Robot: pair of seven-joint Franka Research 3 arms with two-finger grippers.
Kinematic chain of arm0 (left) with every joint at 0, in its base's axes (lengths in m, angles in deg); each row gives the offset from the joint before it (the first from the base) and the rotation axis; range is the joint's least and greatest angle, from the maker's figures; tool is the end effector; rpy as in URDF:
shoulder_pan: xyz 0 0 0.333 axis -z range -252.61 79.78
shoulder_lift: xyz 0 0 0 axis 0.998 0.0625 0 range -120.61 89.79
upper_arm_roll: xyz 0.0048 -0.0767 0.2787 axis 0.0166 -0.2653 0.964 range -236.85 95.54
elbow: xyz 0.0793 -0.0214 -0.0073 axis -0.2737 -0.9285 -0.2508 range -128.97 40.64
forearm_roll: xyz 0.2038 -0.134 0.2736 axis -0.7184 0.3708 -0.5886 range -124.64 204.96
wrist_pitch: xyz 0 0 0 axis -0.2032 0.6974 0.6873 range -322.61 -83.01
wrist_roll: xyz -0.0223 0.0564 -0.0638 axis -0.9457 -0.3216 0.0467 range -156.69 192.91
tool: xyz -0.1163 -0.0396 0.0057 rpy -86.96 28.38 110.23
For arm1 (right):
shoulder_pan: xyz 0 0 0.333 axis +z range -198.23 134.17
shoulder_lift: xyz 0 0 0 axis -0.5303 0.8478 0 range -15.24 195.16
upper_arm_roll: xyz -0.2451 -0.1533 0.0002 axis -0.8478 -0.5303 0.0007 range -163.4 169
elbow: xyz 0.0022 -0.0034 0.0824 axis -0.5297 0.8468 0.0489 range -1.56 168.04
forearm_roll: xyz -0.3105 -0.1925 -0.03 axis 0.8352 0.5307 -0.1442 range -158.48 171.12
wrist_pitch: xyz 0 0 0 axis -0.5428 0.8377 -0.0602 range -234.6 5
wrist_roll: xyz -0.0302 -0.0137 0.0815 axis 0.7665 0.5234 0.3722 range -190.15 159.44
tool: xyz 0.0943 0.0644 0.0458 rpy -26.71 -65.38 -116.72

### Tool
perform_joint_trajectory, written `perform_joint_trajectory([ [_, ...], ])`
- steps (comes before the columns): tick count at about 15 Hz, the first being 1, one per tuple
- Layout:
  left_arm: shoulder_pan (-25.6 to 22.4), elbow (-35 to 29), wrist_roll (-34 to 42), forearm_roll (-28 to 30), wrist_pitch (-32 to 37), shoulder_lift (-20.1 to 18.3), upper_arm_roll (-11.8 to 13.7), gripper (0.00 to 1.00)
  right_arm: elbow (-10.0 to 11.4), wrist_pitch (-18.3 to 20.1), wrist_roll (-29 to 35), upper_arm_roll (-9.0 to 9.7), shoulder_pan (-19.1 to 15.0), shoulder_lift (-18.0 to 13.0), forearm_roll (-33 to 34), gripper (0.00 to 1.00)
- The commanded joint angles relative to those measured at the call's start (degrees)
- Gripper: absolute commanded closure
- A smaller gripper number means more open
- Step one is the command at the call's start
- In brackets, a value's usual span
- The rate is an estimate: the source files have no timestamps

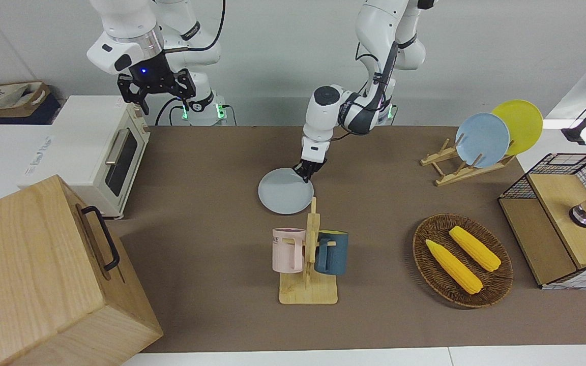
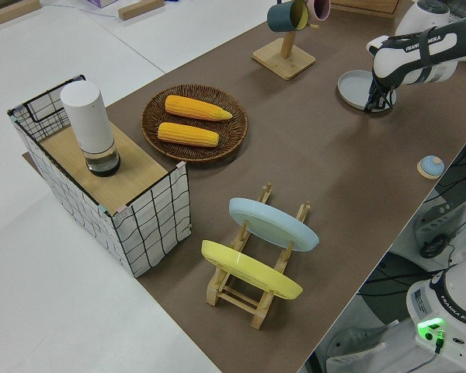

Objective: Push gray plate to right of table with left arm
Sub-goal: 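Push the gray plate with the left gripper across the table toward the toaster oven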

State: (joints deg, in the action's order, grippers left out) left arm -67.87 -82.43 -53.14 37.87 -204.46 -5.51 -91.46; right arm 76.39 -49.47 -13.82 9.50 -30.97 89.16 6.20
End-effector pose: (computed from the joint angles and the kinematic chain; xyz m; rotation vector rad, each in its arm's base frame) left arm 0.4077 -0.3355 0.2793 2.9033 0.7941 0.0694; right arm 0.4988 0.0687 0.6143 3.1293 0.1703 -0.1143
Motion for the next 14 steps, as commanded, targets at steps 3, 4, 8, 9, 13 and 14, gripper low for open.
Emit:
perform_joint_trajectory([
  [3,4.6,8.4,-9.3,-5.2,1.3,8.5,0.5,1.0,-0.5,0.8,0.1,0.86,-1.2,-0.2,-0.6,0.017],
  [4,5.7,10.7,-10.7,-5.3,2.8,9.6,0.6,1.0,-0.5,0.8,0.1,0.77,-1.2,-0.2,-0.6,0.017],
  [8,9.1,17.6,-18.5,-10.7,5.5,14.6,0.7,1.0,-0.5,0.8,0.1,0.77,-1.2,-0.2,-0.6,0.017],
  [9,10.6,18.8,-21.8,-12.8,5.5,15.7,0.7,1.0,-0.5,0.8,0.1,0.77,-1.2,-0.2,-0.6,0.017],
  [13,14.0,21.6,-25.9,-14.8,5.4,18.7,1.0,1.0,-0.5,0.8,0.1,0.86,-1.2,-0.2,-0.6,0.017],
  [14,14.4,22.0,-25.9,-14.8,5.4,18.8,1.0,1.0,-0.5,0.8,0.1,0.77,-1.2,-0.2,-0.6,0.017],
])
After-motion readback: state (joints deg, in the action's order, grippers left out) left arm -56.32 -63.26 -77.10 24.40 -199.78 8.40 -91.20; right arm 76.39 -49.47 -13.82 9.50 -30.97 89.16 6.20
